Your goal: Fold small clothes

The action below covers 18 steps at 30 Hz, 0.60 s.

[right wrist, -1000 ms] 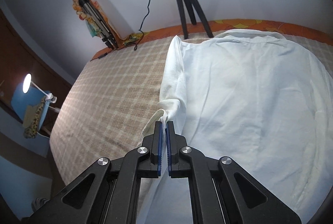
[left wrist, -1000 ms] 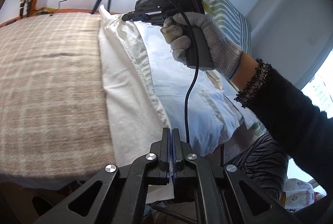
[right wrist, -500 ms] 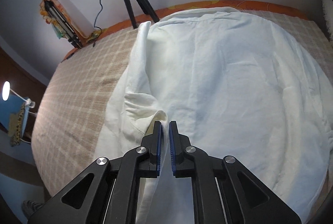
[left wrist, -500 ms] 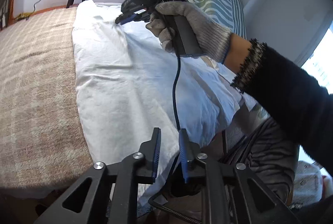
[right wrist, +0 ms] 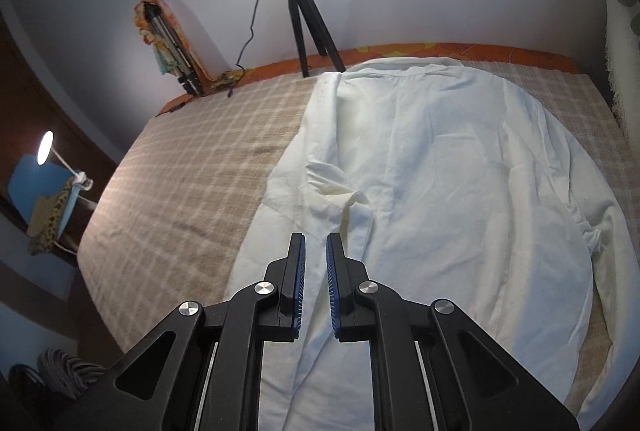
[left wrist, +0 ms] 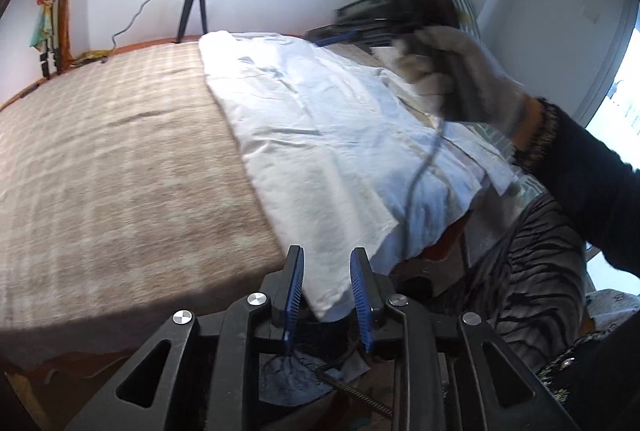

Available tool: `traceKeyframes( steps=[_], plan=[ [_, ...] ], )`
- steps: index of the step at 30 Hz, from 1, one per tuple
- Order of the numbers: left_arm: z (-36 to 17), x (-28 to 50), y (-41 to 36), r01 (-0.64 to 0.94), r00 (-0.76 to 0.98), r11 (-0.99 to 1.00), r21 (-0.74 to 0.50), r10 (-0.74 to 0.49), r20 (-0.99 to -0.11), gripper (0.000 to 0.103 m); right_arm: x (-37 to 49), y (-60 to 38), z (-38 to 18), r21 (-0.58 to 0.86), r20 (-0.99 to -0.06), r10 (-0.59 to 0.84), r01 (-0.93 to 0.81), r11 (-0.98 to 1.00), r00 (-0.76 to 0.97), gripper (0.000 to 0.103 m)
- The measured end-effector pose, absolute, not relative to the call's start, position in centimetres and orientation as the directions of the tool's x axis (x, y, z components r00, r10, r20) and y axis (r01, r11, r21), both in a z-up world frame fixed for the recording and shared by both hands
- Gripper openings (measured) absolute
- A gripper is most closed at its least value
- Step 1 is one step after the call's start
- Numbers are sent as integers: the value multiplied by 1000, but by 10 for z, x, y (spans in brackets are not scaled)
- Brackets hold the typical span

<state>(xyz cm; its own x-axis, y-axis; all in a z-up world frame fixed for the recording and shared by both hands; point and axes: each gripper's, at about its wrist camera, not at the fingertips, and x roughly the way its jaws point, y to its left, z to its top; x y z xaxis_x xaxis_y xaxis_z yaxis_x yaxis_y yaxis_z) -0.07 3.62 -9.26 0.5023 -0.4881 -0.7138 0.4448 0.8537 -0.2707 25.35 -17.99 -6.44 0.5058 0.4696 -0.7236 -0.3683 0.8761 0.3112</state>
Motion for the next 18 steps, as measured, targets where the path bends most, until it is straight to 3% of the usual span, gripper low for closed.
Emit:
traceKeyframes(
  steps=[1,4,8,10,15,18],
  plan=[
    [-92,1,38,443,504,855,-271,-487,-714,23,245,-182,-60,316,-714,479,-376,871,511,9],
    [-91,8,41,439,520,858,-266,-484,-704,23,219,-195,-50,316,-685,493,-391,864,537,10],
    [-86,22,35,452,546,855,-256,-492,-679,37,192,-220,-44,290,-651,471,-378,879,596,36],
    [-82,29,31,465,554,845,-264,-510,-658,47,180,-233,-42,263,-643,449,-372,890,620,37],
    [-69,46,0,523,557,820,-233,-535,-635,63,172,-275,-41,250,-650,388,-298,921,653,37],
    [-67,57,-24,566,541,795,-217,-557,-630,64,170,-308,-38,253,-648,349,-241,937,677,37]
  ],
)
